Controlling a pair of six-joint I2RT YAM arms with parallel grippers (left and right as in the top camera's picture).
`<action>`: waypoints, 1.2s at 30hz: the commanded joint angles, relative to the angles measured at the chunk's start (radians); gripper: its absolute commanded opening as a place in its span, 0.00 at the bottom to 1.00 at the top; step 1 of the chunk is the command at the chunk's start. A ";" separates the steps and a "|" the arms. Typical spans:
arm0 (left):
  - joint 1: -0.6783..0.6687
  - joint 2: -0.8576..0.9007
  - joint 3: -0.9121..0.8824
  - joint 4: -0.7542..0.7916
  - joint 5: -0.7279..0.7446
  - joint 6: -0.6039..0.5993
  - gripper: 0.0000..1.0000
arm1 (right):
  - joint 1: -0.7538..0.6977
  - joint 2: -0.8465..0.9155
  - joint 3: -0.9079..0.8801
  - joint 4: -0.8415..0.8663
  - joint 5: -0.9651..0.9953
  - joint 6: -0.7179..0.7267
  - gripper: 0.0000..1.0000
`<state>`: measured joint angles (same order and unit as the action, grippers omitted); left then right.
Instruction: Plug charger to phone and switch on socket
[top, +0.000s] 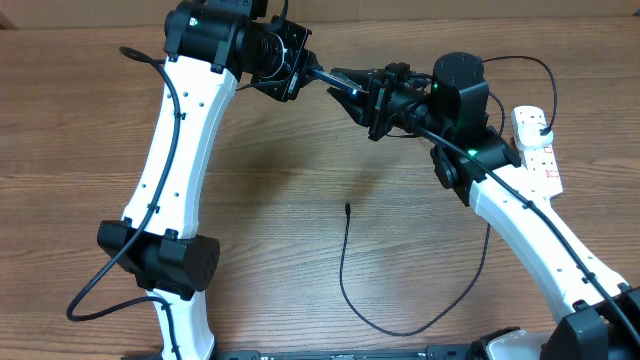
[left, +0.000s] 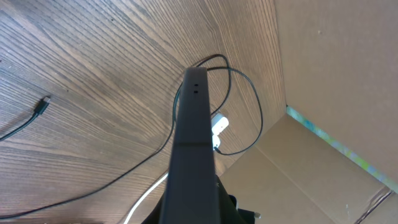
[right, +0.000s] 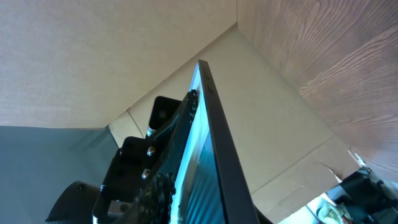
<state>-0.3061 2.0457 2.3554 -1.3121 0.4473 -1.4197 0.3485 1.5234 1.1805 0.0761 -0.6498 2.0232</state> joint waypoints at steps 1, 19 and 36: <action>-0.014 -0.017 0.005 -0.018 -0.014 0.029 0.04 | -0.005 -0.008 0.017 0.027 0.021 0.138 0.29; 0.128 -0.017 0.005 -0.053 0.072 0.241 0.04 | -0.019 -0.008 0.017 0.000 0.020 -0.103 1.00; 0.303 -0.017 0.005 -0.330 0.459 1.223 0.04 | -0.023 -0.008 0.017 -0.395 -0.092 -1.177 1.00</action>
<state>-0.0040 2.0460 2.3550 -1.5871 0.7784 -0.5209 0.3279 1.5230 1.1858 -0.2081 -0.7296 1.1614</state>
